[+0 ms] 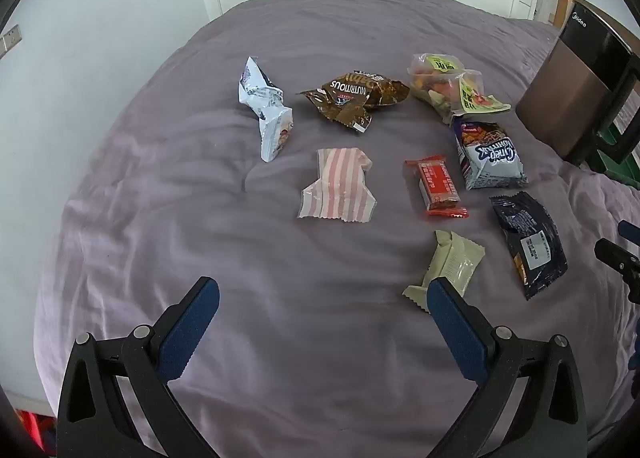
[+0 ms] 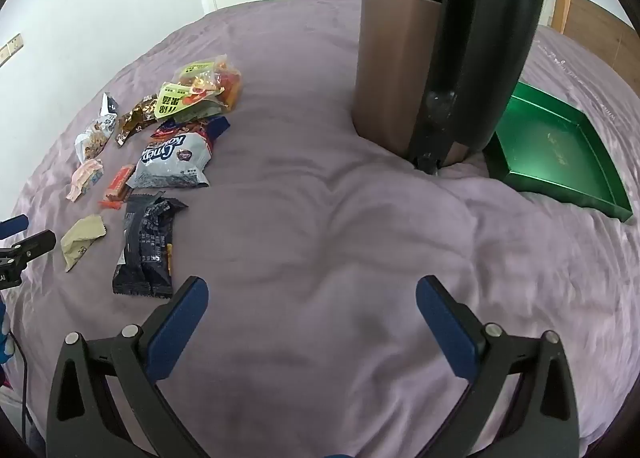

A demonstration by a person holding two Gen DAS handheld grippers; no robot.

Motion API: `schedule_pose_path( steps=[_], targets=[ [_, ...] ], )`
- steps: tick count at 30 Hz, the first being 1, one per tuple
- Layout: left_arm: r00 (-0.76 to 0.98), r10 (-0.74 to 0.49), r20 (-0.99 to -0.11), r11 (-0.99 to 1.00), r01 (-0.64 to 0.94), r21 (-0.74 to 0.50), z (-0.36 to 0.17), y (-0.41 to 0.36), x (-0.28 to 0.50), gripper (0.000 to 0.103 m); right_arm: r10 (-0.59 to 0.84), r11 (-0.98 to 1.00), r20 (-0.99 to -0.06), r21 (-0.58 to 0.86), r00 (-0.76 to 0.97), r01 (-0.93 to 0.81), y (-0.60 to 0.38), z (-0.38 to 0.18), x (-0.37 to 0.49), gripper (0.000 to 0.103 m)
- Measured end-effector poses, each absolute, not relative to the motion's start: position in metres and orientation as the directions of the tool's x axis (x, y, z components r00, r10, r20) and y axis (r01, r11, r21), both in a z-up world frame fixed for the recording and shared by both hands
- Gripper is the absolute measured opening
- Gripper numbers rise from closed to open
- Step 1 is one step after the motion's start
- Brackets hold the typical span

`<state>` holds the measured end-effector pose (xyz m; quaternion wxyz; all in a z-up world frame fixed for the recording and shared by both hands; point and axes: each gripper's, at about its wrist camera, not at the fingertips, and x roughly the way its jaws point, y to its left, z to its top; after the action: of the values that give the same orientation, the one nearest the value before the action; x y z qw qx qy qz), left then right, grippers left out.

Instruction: Organize snacks

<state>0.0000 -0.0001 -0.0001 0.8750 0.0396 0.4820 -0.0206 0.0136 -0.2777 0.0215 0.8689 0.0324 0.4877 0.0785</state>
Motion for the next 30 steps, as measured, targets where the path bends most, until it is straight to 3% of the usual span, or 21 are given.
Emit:
schedule_pose_path(
  steps=[30],
  targets=[
    [0.520,-0.007,-0.854,0.996,0.083,0.043,-0.0026,-0.0032,-0.0022,0.102,0.190,0.982,-0.835,0.158,0.517,-0.107,-0.2740,0.0279,0.0078,0.103]
  ],
)
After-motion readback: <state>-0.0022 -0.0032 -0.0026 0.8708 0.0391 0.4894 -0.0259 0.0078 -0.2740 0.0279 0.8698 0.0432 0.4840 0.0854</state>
